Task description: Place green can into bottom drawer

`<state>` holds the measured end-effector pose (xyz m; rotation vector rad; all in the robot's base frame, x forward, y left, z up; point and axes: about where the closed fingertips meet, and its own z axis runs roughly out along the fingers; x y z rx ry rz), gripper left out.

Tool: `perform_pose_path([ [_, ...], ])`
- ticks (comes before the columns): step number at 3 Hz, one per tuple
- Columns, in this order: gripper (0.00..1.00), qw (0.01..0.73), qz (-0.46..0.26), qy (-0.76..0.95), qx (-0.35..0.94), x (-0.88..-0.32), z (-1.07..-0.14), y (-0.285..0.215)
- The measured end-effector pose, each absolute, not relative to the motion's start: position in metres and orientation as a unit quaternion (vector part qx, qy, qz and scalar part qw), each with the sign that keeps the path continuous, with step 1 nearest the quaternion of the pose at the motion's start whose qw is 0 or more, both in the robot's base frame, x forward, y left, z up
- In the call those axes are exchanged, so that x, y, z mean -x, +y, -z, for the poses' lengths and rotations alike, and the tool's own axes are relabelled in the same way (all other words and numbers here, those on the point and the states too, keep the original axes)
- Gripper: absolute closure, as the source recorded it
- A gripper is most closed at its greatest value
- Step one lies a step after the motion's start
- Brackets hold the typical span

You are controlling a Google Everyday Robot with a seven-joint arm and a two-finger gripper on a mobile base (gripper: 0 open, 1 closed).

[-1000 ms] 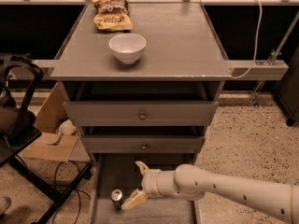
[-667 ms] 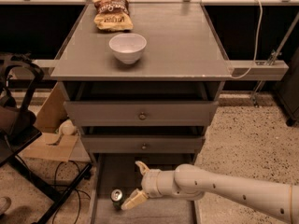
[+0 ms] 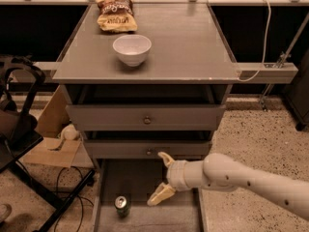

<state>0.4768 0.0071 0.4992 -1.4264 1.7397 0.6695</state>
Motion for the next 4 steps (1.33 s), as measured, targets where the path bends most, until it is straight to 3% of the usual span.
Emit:
perform_pose_path([
  [2, 0.0, 0.308, -0.173, 0.673, 0.65, -0.481, -0.622, -0.108],
  [4, 0.0, 0.256, -0.133, 0.723, 0.628, -0.435, -0.679, -0.192],
])
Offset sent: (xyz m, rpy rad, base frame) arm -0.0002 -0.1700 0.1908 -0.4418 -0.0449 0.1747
